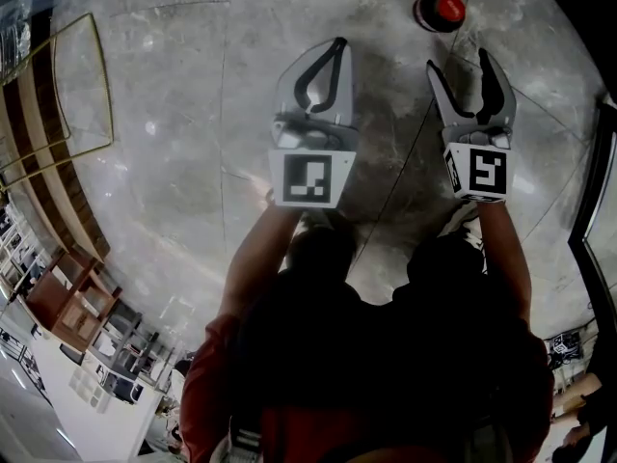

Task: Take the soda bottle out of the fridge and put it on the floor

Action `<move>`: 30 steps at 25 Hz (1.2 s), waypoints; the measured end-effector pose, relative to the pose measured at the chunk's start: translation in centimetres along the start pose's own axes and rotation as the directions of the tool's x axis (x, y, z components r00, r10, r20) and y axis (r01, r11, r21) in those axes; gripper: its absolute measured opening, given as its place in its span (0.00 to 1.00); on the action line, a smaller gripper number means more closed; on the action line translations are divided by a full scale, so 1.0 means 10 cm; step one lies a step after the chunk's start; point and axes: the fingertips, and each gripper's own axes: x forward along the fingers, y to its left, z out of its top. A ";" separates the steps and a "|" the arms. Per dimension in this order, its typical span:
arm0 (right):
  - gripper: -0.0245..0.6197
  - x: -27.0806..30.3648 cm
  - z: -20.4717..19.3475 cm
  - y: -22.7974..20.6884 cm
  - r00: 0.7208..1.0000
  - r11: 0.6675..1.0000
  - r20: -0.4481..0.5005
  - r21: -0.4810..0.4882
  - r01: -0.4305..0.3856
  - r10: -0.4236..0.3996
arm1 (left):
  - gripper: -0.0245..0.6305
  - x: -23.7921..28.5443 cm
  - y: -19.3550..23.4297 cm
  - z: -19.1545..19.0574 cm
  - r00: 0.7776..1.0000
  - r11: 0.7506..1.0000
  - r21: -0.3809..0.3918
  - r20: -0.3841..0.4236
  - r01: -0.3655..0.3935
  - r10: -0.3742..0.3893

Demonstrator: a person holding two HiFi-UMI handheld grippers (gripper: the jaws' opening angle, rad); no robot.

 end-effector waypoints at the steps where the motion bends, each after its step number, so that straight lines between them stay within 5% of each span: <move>1: 0.54 -0.03 -0.01 0.00 1.000 1.000 -0.003 0.015 0.005 -0.005 | 0.04 -0.01 0.00 -0.01 1.000 1.000 -0.004 0.002 0.000 0.000; 6: 0.54 -0.11 -0.08 -0.01 0.999 0.995 -0.029 0.101 0.024 -0.021 | 0.04 -0.04 -0.05 -0.09 1.000 1.000 -0.012 -0.019 0.007 -0.007; 21: 0.53 -0.13 0.01 -0.09 0.998 0.995 -0.012 0.075 0.066 -0.065 | 0.04 -0.04 -0.07 -0.09 0.999 1.000 -0.003 -0.029 0.022 -0.022; 30: 0.27 -0.11 -0.01 -0.10 0.995 0.996 -0.061 0.021 0.083 -0.081 | 0.04 -0.04 -0.05 -0.11 0.999 1.000 0.006 -0.034 0.026 -0.026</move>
